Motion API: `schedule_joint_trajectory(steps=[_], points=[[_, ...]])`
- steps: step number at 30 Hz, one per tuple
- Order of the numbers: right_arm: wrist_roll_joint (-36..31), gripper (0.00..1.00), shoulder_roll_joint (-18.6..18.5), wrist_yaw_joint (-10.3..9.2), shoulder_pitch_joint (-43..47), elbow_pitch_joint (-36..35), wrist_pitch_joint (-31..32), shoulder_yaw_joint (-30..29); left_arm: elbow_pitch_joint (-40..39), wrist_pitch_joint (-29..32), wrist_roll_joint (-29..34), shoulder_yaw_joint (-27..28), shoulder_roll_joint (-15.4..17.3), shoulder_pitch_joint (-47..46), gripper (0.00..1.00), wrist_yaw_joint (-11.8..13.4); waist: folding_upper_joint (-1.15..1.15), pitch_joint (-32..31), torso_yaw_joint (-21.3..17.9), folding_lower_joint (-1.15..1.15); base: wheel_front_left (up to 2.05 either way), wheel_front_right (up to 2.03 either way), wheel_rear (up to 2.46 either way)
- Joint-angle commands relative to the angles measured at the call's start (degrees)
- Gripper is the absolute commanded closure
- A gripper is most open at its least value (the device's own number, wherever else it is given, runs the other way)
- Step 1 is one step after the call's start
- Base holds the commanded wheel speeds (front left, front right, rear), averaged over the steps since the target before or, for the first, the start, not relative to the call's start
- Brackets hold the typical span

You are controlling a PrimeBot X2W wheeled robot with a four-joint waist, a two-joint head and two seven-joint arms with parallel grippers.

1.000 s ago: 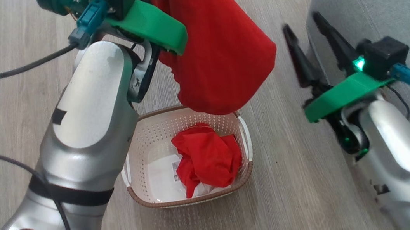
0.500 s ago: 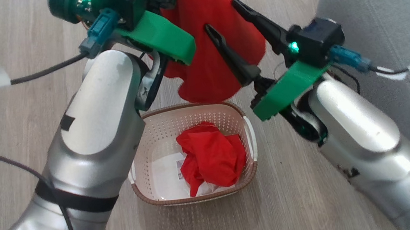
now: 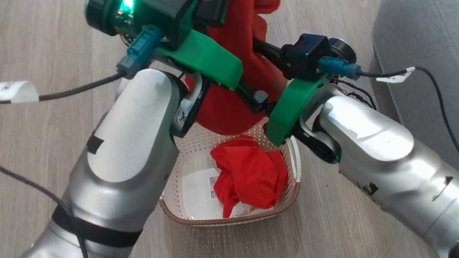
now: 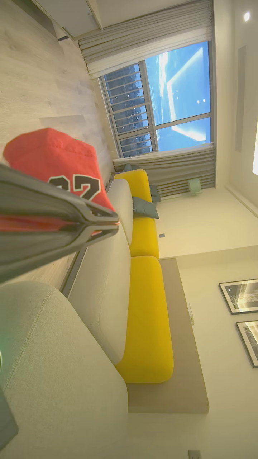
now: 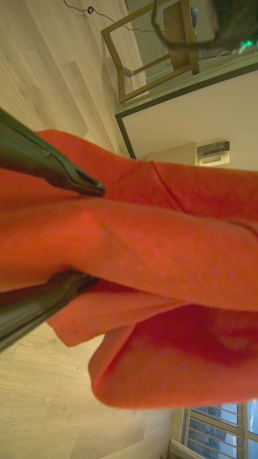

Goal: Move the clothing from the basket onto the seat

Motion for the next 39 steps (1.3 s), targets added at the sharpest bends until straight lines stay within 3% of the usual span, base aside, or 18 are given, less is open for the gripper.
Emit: schedule_joint_trajectory(steps=[1,2,15,16,17,18,29,39], points=[[0.77,0.62,1.58,-0.01,-2.16,-1.08,-0.37,0.03,-2.08,-0.29,-0.36,1.41,0.99,-1.82,1.0,0.52,0.0,-0.16,0.27,0.0,0.0,0.0,0.0],[1.05,1.0,1.7,-0.01,-2.28,-0.85,-0.37,-0.07,-1.97,-0.29,-0.44,1.19,0.99,-1.71,1.0,0.57,0.0,-0.24,0.4,0.0,0.0,0.0,0.0],[-0.78,1.0,0.82,-0.01,0.55,-4.56,-0.37,-5.11,-0.22,-0.29,-0.37,1.36,0.99,0.48,1.0,0.48,0.0,-0.4,-0.59,0.0,0.0,0.0,0.0],[-0.94,1.0,0.62,-0.01,0.98,-5.09,-0.37,-5.44,-0.08,-0.29,-0.15,1.43,0.99,0.67,0.65,0.4,0.0,-0.35,-0.82,0.0,0.0,0.0,0.0],[-1.12,1.0,0.42,-0.01,1.47,-5.73,-0.37,-5.96,0.11,-0.29,0.24,1.45,0.99,0.92,0.1,0.28,0.0,-0.3,-1.06,0.0,0.0,0.0,0.0],[-1.29,1.0,0.22,-0.01,1.98,-6.36,-0.37,-6.46,0.48,-0.29,0.47,1.55,1.0,1.27,0.0,0.11,0.0,-0.26,-1.34,0.0,0.0,0.0,0.0],[-3.22,1.0,-1.11,-0.01,7.02,-13.09,-0.37,-15.14,6.76,-0.29,2.44,2.32,1.75,5.04,0.0,-3.57,0.0,0.47,-6.14,0.0,0.0,0.0,0.0],[-4.21,1.0,-1.45,-0.01,10.8,-17.4,-0.37,-19.92,10.27,-0.29,2.02,4.39,3.16,10.17,0.0,-6.24,0.0,0.3,-15.34,0.0,0.0,0.0,0.0]])
